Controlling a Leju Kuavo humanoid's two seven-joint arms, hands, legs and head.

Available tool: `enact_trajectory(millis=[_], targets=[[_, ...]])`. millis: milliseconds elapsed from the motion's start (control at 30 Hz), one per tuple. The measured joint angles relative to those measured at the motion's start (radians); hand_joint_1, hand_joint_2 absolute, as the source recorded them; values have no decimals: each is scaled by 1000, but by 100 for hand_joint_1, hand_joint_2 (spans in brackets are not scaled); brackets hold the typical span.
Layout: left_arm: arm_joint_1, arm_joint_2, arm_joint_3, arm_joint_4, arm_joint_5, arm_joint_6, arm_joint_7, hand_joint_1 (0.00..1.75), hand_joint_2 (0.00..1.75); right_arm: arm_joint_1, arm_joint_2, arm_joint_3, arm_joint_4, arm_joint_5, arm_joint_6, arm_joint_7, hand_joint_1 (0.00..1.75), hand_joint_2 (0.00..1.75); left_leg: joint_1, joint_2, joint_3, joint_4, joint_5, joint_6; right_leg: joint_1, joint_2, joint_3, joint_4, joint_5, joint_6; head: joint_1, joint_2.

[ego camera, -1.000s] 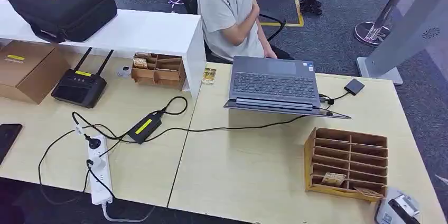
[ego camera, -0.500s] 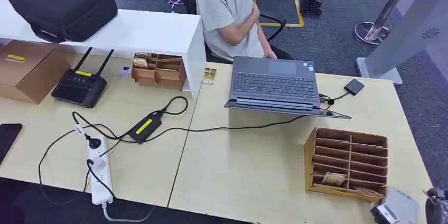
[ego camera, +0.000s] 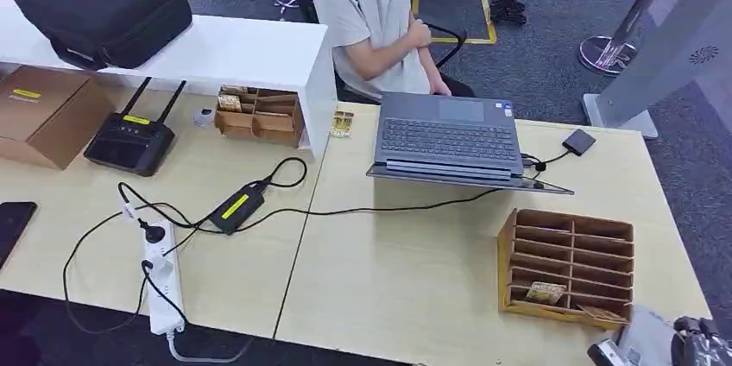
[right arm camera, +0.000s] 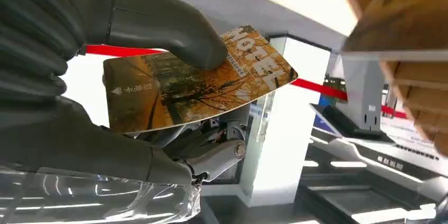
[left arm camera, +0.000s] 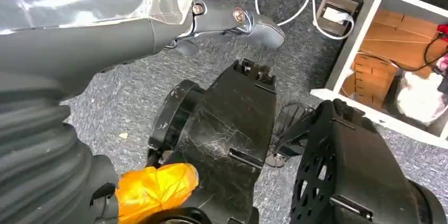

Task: Pass the card to the sensor for recognition and then transmit it.

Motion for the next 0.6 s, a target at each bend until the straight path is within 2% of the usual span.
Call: enact_trajectory(millis=[267,600], targets=[[-4,-9,0,13,8,-6,-8,0,175,-8,26,8,100,27,-16,-6,175,175,0,0,0,0,0,0,0,0,0,0,0,0,0,0],[-4,-13,0,17,15,-7,-12,0,175,-29,42,5,155,55,-35,-19,175,175,0,1,1,0,0,0,0,1,0,0,0,0,0,0]])
